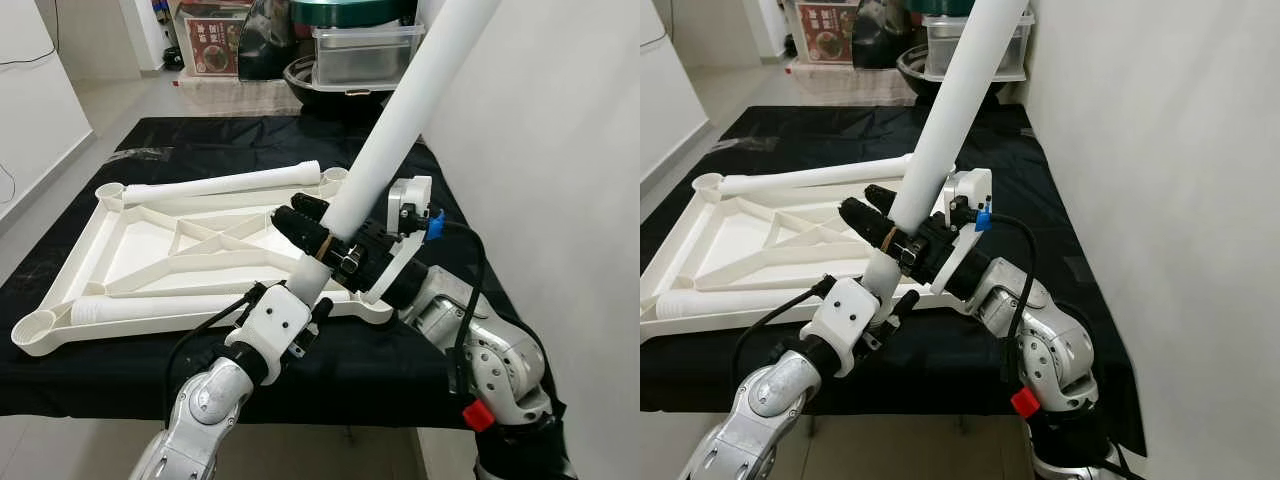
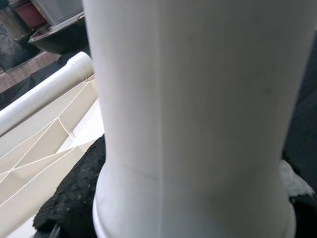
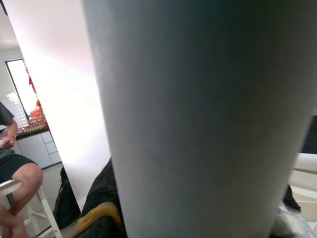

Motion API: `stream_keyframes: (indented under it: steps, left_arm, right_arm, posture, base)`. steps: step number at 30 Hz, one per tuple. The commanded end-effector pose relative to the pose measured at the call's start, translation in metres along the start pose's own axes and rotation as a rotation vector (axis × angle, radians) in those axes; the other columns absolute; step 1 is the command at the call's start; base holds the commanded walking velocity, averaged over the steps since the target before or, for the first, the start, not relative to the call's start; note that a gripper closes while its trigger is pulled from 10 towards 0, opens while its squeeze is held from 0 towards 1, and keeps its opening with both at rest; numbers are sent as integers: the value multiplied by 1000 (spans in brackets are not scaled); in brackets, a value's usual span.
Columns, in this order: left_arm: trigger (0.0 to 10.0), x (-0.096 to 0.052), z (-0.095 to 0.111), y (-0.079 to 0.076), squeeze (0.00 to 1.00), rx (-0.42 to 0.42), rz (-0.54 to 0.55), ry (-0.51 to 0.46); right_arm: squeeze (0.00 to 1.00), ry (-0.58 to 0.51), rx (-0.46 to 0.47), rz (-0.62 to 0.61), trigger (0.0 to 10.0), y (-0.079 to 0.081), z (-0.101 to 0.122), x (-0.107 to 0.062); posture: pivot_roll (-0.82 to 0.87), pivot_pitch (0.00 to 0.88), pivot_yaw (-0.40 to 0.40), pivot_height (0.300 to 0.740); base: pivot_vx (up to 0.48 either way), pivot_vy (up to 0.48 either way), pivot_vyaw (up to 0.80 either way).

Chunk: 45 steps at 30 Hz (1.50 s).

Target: Building children table

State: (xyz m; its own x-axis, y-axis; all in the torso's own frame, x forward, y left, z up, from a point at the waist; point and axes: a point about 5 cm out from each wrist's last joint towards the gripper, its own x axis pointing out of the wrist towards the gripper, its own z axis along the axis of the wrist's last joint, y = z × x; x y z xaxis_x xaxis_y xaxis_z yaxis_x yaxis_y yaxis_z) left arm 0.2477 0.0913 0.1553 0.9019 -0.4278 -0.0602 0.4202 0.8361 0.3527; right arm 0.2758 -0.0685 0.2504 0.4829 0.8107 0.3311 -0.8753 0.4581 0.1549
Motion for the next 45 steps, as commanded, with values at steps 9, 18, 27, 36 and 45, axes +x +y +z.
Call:
stream_keyframes:
  steps: [9,18,27,36,45]
  left_arm:
    - [10000,-13,0,2,0,-48,-80,14]
    - [10000,-36,1,-2,0,-198,-313,23]
    - [10000,-56,-2,-8,0,-350,-458,72]
    - [10000,-72,-4,-19,0,-536,-604,111]
    - [10000,-79,-4,-22,0,-550,-726,144]
  right_arm:
    - [600,47,-32,47,10000,-5,-10,0]
    - [0,68,65,262,10000,-15,5,-11]
    - [0,123,150,476,10000,-12,13,-25]
    - [0,188,167,587,10000,-5,7,-26]
    - [0,217,194,616,10000,-2,2,-20]
  posture:
    - [85,28,11,740]
    - [101,43,25,740]
    - [103,54,27,740]
    - [103,60,33,740]
    - [106,65,37,740]
  base:
    - [0,0,0]
    - [0,0,0]
    - [0,0,0]
    - [0,0,0]
    - [0,0,0]
